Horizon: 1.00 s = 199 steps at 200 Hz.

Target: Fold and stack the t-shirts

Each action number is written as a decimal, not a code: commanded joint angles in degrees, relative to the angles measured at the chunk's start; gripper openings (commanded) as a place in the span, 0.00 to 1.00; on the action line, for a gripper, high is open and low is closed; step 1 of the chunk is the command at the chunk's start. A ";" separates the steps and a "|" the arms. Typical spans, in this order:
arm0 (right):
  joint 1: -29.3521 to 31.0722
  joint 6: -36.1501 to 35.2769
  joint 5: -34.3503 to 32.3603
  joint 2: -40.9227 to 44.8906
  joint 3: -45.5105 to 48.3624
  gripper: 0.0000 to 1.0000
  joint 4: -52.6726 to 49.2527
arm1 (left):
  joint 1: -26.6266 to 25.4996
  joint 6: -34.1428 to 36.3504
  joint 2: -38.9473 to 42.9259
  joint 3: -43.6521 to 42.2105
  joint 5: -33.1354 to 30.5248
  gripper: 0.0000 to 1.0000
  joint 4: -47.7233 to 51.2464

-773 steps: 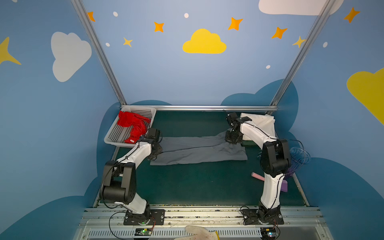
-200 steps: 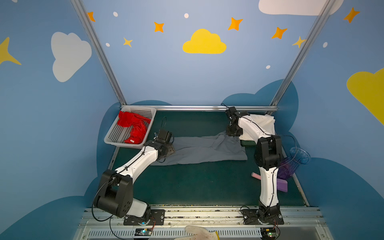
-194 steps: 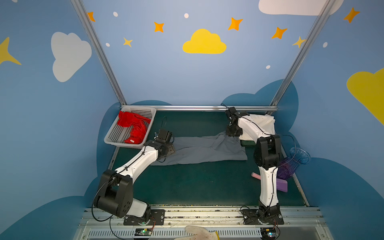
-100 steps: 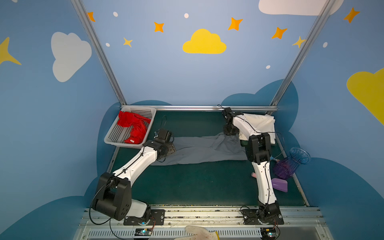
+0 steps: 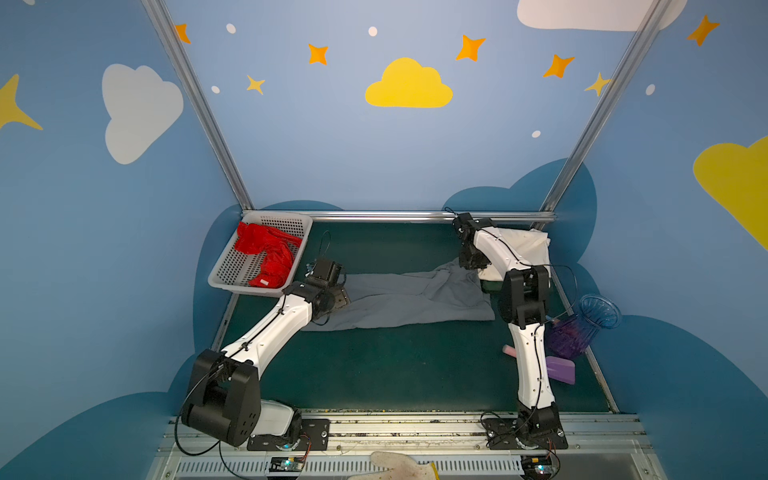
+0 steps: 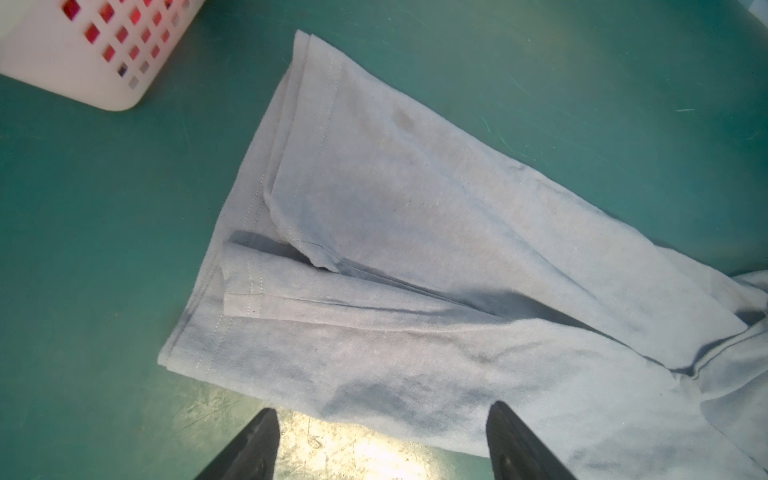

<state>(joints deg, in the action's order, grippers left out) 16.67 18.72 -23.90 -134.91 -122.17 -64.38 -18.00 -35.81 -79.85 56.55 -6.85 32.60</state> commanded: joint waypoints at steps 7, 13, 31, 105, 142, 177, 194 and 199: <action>1.64 3.13 9.75 9.63 7.25 0.34 5.12 | 0.47 0.18 -0.14 -0.31 -0.84 0.78 0.85; 2.11 3.46 12.00 10.14 8.43 0.34 5.76 | 0.48 0.19 -0.33 -0.30 -0.80 0.78 0.75; 3.65 4.55 17.23 10.29 11.05 0.33 7.31 | 0.55 0.20 -0.73 -0.30 -0.45 0.78 0.45; 7.05 5.29 26.68 1.47 6.80 0.30 9.62 | 1.62 0.78 -1.02 -1.12 0.34 0.79 0.36; 7.06 4.75 30.49 -4.11 -0.45 0.30 9.88 | 3.04 0.38 -1.96 -1.80 1.20 0.79 -0.16; 7.06 4.31 31.09 -10.28 -8.59 0.29 6.39 | 3.21 0.84 -1.23 -2.16 1.36 0.79 0.48; 7.37 3.96 31.10 -10.25 -9.99 0.29 5.58 | 3.21 1.34 -0.47 -1.81 0.28 0.79 1.91; 7.61 3.87 30.53 -9.77 -9.63 0.29 5.87 | 3.18 1.55 -0.26 -1.67 -0.09 0.79 2.17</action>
<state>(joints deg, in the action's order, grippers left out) 23.75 23.29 6.02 -144.27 -130.43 -56.58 -14.98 -35.53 -81.43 54.68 -5.63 32.53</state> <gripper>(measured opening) 0.289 0.786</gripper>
